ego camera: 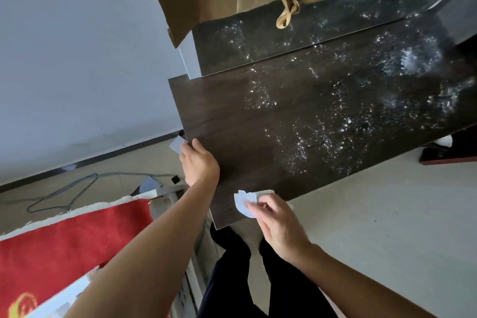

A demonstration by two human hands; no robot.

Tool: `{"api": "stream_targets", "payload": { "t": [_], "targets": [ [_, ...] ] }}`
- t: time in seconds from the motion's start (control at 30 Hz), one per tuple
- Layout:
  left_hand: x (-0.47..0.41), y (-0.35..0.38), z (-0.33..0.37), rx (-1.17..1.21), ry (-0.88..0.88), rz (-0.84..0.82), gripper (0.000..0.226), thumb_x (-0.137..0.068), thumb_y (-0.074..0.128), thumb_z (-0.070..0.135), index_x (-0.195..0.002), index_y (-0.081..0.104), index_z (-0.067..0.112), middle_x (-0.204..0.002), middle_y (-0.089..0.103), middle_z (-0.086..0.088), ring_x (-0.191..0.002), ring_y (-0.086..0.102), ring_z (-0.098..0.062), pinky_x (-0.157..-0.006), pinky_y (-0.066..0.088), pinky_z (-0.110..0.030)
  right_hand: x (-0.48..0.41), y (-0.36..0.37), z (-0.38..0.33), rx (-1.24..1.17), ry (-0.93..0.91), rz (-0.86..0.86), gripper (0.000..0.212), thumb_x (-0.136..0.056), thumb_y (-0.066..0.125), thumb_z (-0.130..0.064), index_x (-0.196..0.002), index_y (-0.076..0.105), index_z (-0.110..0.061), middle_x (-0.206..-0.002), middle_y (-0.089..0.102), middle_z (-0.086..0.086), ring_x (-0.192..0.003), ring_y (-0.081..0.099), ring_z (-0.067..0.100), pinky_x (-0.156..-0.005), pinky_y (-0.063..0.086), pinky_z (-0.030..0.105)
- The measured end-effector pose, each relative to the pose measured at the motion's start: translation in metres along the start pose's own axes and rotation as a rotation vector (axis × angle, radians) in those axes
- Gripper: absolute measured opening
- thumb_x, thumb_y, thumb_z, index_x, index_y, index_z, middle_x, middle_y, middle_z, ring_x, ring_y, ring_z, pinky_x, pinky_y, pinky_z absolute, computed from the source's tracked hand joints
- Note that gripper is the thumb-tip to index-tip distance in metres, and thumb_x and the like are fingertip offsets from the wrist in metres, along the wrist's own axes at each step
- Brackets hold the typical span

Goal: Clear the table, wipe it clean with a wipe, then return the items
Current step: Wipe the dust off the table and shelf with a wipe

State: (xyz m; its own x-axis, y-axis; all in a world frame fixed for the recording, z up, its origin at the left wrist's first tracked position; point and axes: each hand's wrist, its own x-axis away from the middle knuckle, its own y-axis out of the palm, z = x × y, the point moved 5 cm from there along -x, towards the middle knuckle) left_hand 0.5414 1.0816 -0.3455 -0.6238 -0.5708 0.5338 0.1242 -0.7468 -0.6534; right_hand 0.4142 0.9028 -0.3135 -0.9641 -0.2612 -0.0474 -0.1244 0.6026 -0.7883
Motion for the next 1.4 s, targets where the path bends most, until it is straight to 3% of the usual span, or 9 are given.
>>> {"api": "stream_targets", "payload": {
  "t": [0.23, 0.43, 0.67, 0.87, 0.97, 1.07, 1.27, 1.33, 1.4],
  "targets": [
    [0.005, 0.006, 0.003, -0.200, 0.013, 0.189, 0.045, -0.100, 0.013, 0.042, -0.112, 0.041, 0.010, -0.120, 0.053, -0.015, -0.102, 0.054, -0.041, -0.074, 0.033, -0.043, -0.047, -0.065, 0.094, 0.094, 0.299, 0.252, 0.040, -0.081, 0.060, 0.008, -0.114, 0.066, -0.014, -0.100, 0.058, 0.009, -0.083, 0.060, 0.020, -0.066, 0.056, 0.034],
    [0.006, 0.006, 0.006, -0.240, 0.003, 0.221, 0.043, -0.100, 0.014, 0.042, -0.110, 0.042, 0.010, -0.121, 0.053, -0.014, -0.102, 0.054, -0.041, -0.076, 0.034, -0.044, -0.011, -0.019, 0.044, -0.009, -0.045, -0.108, 0.033, -0.086, 0.051, -0.006, -0.110, 0.065, -0.025, -0.098, 0.058, 0.002, -0.082, 0.062, 0.016, -0.059, 0.055, 0.030],
    [0.008, 0.006, 0.009, -0.266, 0.017, 0.273, 0.044, -0.100, 0.015, 0.041, -0.106, 0.044, 0.008, -0.117, 0.055, -0.016, -0.101, 0.054, -0.042, -0.075, 0.032, -0.042, -0.134, -0.073, 0.109, 0.077, 0.228, 0.190, 0.033, -0.080, 0.059, 0.006, -0.105, 0.067, -0.014, -0.098, 0.057, 0.010, -0.079, 0.064, 0.028, -0.063, 0.056, 0.037],
    [0.011, 0.006, 0.010, -0.272, 0.024, 0.285, 0.043, -0.101, 0.015, 0.040, -0.103, 0.044, 0.008, -0.114, 0.057, -0.017, -0.097, 0.055, -0.042, -0.072, 0.028, -0.041, -0.064, -0.047, 0.066, -0.065, -0.119, -0.108, 0.016, -0.090, 0.055, -0.025, -0.093, 0.069, -0.016, -0.094, 0.055, -0.001, -0.086, 0.054, 0.013, -0.070, 0.050, 0.027],
    [0.009, 0.007, 0.011, -0.271, 0.021, 0.291, 0.043, -0.101, 0.015, 0.041, -0.101, 0.044, 0.008, -0.112, 0.057, -0.016, -0.096, 0.055, -0.041, -0.071, 0.028, -0.040, -0.114, -0.066, 0.102, -0.038, 0.034, 0.067, 0.012, -0.084, 0.059, -0.018, -0.086, 0.069, -0.012, -0.093, 0.058, 0.001, -0.086, 0.058, 0.017, -0.075, 0.047, 0.023],
    [0.010, 0.007, 0.011, -0.277, 0.021, 0.294, 0.043, -0.100, 0.015, 0.042, -0.102, 0.043, 0.009, -0.113, 0.058, -0.016, -0.097, 0.055, -0.041, -0.073, 0.031, -0.042, -0.175, -0.067, 0.112, 0.000, 0.153, 0.216, 0.017, -0.083, 0.062, -0.009, -0.099, 0.065, -0.005, -0.092, 0.060, 0.008, -0.081, 0.061, 0.028, -0.074, 0.048, 0.030],
    [0.011, 0.007, 0.011, -0.252, 0.016, 0.277, 0.041, -0.100, 0.015, 0.041, -0.099, 0.042, 0.011, -0.113, 0.058, -0.014, -0.098, 0.054, -0.040, -0.076, 0.033, -0.043, -0.107, -0.038, 0.067, -0.070, -0.106, -0.144, 0.012, -0.087, 0.056, -0.021, -0.084, 0.066, -0.015, -0.089, 0.055, -0.001, -0.082, 0.053, 0.012, -0.069, 0.046, 0.031],
    [0.010, 0.007, 0.011, -0.249, 0.016, 0.282, 0.040, -0.100, 0.015, 0.041, -0.095, 0.041, 0.011, -0.111, 0.058, -0.015, -0.097, 0.054, -0.040, -0.074, 0.032, -0.042, -0.127, -0.057, 0.093, -0.071, -0.030, -0.043, 0.008, -0.086, 0.064, -0.015, -0.093, 0.066, -0.013, -0.095, 0.055, 0.002, -0.082, 0.054, 0.011, -0.070, 0.046, 0.029],
    [0.008, 0.008, 0.011, -0.250, 0.018, 0.286, 0.038, -0.100, 0.015, 0.041, -0.093, 0.039, 0.012, -0.109, 0.059, -0.015, -0.096, 0.054, -0.040, -0.073, 0.032, -0.042, -0.175, -0.078, 0.118, -0.013, 0.115, 0.143, 0.027, -0.082, 0.068, -0.007, -0.108, 0.062, -0.009, -0.103, 0.055, 0.008, -0.087, 0.054, 0.014, -0.074, 0.044, 0.028]
  ]
}}
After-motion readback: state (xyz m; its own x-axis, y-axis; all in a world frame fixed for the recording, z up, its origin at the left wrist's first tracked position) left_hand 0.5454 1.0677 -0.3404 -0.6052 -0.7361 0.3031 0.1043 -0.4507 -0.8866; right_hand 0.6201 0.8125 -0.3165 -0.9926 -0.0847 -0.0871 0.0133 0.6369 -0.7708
